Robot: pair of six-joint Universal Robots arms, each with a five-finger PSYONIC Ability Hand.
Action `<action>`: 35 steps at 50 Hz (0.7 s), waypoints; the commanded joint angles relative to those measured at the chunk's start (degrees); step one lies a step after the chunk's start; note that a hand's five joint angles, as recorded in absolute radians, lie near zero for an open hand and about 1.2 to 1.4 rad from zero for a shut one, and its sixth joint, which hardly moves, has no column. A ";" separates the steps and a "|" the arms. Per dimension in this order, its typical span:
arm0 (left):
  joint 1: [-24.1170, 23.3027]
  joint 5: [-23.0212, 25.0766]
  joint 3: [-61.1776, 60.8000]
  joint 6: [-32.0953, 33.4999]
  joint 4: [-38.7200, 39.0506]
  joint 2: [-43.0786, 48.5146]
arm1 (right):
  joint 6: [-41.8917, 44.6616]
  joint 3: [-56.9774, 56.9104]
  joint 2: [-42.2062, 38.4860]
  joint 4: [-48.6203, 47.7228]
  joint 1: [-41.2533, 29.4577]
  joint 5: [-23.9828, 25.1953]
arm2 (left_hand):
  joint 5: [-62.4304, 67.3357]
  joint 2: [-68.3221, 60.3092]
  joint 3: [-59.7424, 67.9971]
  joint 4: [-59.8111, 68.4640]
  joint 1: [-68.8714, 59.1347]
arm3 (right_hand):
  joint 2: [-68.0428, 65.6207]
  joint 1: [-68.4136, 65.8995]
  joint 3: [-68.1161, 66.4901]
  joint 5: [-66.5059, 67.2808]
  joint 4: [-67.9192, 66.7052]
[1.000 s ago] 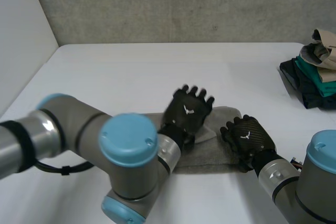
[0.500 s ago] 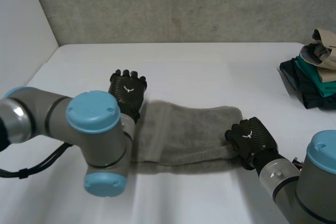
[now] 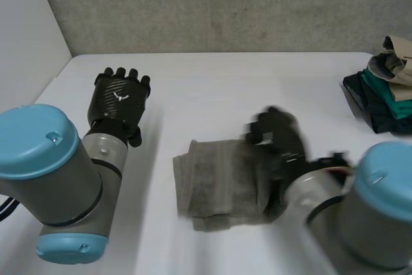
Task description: Fold the laundry.
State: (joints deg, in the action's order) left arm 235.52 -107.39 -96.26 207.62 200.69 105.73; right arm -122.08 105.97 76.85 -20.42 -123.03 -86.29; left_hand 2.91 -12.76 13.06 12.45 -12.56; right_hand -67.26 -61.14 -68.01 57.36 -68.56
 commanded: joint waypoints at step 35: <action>-11.31 2.46 11.44 -16.55 -12.50 16.16 | -55.20 -14.55 -11.01 19.98 4.11 9.74 | 0.33 -0.48 0.18 0.79 -0.68 | 57.26 51.14 58.01 -57.36 58.56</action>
State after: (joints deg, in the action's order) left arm 224.41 -102.76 -87.07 191.18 194.35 115.29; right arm -178.33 96.53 73.60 -4.01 -118.62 -76.27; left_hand 2.91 -12.22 12.10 11.99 -12.56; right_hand -11.75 -12.84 -12.02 2.68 -12.06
